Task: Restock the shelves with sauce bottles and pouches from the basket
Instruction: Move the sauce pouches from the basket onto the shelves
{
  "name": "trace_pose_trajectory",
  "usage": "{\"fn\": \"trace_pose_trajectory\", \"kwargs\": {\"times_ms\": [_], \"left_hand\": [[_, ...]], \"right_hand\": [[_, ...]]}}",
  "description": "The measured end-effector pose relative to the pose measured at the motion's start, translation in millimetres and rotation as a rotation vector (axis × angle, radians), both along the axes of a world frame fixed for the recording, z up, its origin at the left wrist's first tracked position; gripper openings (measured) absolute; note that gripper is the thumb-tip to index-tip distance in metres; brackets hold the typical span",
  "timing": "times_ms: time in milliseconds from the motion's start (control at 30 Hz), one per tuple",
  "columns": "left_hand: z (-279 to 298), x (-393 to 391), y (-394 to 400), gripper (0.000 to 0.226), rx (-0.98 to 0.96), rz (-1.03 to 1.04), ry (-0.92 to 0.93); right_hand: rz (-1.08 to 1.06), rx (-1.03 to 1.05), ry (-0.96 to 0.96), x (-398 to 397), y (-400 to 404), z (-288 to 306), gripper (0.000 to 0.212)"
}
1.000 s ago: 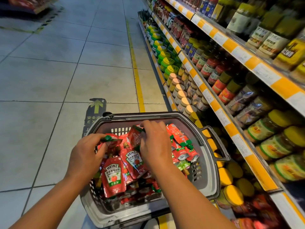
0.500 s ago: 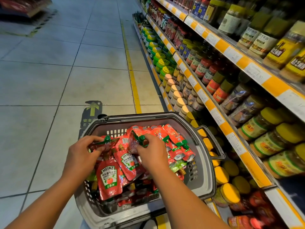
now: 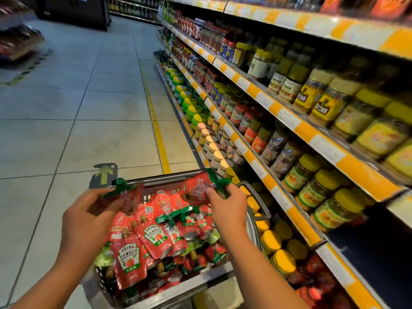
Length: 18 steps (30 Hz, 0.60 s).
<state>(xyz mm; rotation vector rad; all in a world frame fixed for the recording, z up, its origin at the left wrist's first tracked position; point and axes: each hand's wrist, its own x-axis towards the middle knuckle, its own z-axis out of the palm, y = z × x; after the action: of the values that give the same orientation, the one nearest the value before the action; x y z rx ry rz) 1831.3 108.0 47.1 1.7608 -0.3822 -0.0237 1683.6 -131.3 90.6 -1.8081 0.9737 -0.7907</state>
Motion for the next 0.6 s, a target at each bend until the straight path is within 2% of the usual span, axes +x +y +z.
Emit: {"fn": "trace_pose_trajectory", "kwargs": {"times_ms": [67, 233, 333, 400, 600], "left_hand": [[20.9, -12.0, -5.4, 0.037, -0.040, -0.015, 0.013], [61.9, -49.5, -26.0, 0.038, -0.101, -0.062, 0.033], [83.0, -77.2, -43.9, 0.057, -0.105, -0.152, 0.061], [99.4, -99.1, -59.0, 0.053, -0.152, -0.224, 0.074], [140.4, -163.6, -127.5, 0.038, -0.304, -0.496, 0.157]], "right_hand": [[-0.027, -0.032, -0.051, -25.3, -10.2, 17.2, 0.010], [-0.198, -0.084, -0.149, -116.1, -34.8, 56.9, 0.040], [-0.221, -0.117, -0.272, -174.8, -39.5, 84.4, 0.025], [-0.229, -0.158, -0.317, -212.1, -38.6, 105.7, 0.019], [-0.336, -0.187, -0.376, -307.3, -36.8, 155.9, 0.022]]}}
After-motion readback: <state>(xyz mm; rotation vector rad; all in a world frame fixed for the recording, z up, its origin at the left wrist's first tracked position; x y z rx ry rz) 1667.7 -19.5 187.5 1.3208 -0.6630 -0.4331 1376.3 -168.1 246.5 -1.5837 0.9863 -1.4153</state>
